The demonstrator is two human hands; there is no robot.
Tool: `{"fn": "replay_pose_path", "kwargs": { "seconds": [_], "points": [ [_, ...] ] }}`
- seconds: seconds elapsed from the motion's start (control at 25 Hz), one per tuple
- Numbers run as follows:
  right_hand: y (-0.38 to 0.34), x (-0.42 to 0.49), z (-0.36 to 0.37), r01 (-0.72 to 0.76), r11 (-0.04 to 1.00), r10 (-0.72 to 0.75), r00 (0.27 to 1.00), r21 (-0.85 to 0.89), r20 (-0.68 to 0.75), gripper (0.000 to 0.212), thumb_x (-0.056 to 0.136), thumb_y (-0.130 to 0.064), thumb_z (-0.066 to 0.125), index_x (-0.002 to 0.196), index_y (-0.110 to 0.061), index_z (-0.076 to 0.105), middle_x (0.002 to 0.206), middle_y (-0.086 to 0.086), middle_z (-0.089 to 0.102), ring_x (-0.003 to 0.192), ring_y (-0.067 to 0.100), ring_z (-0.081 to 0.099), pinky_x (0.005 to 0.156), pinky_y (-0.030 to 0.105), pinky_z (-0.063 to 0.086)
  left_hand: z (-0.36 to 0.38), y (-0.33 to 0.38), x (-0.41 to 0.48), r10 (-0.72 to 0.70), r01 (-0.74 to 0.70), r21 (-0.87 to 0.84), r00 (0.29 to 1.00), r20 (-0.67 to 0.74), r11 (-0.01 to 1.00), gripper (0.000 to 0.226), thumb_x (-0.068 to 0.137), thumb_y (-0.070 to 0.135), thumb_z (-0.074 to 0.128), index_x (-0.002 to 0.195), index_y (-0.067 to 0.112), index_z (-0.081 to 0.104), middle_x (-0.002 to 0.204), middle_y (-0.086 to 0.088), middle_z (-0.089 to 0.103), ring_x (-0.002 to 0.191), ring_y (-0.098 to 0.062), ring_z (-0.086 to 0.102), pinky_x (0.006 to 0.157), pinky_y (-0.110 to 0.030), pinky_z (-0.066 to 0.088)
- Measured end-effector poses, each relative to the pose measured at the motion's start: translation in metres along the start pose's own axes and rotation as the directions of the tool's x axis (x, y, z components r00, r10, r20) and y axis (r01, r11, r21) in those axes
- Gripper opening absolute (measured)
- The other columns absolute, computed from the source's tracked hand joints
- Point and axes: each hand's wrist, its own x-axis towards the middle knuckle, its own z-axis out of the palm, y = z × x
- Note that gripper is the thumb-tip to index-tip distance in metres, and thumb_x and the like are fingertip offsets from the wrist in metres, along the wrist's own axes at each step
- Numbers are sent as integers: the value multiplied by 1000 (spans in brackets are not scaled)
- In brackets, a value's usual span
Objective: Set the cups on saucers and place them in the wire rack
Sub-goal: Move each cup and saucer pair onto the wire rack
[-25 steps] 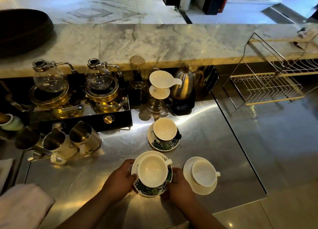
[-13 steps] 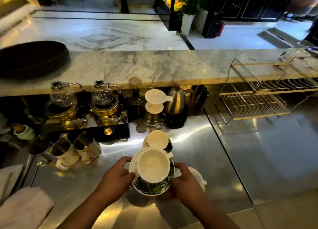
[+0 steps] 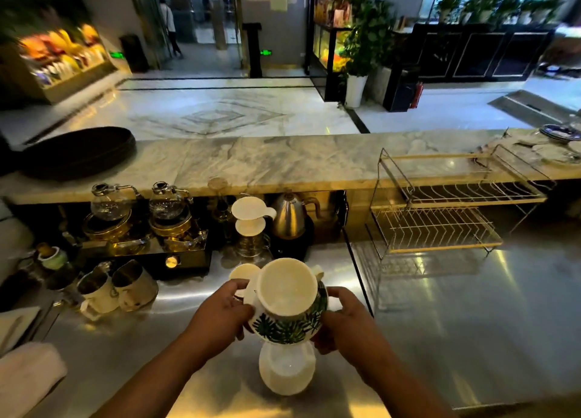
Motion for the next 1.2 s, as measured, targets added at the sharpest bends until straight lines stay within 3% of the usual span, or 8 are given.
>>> {"fn": "replay_pose_path", "kwargs": {
  "seconds": [0.36, 0.56, 0.76, 0.88, 1.2],
  "points": [
    [-2, -24, -67, 21, 1000, -22, 997, -8, -68, 26, 96, -15, 59, 114, -32, 55, 76, 13, 78, 68, 29, 76, 61, 36, 63, 48, 58, -9, 35, -35, -10, 999, 6, 999, 34, 95, 13, 63, 123, 31, 54, 69, 5, 77, 53, -8, 69, 44, -16, 48],
    [0, -37, -81, -10, 999, 17, 983, 36, -182, 27, 96, -13, 57, 114, -33, 54, 76, 15, 78, 65, 28, 75, 59, 34, 61, 62, 71, 4, 86, -84, -40, 993, 79, 996, 38, 92, 14, 65, 123, 33, 54, 70, 3, 78, 54, -10, 70, 46, -20, 49],
    [8, -48, -103, -35, 994, 58, 971, 105, -231, 28, 94, -11, 57, 116, -29, 56, 76, 20, 77, 63, 28, 72, 62, 42, 62, 84, 86, 15, 103, -104, -4, 979, 177, 995, 39, 92, 18, 63, 123, 38, 50, 74, 5, 79, 57, -12, 71, 47, -19, 50],
    [14, -51, -123, -27, 990, 60, 968, 136, -245, 28, 95, -10, 58, 116, -29, 56, 77, 22, 76, 60, 26, 70, 59, 39, 61, 101, 99, 19, 110, -118, 26, 973, 203, 993, 38, 93, 20, 62, 121, 41, 49, 75, 6, 79, 58, -11, 72, 49, -21, 50],
    [11, -42, -201, 13, 994, 16, 967, 111, -252, 25, 96, -13, 60, 115, -28, 55, 76, 19, 77, 60, 26, 69, 60, 38, 60, 158, 152, 21, 90, -95, 22, 983, 158, 995, 36, 93, 17, 63, 122, 36, 53, 77, 4, 79, 57, -12, 70, 55, -28, 55]
  ]
}}
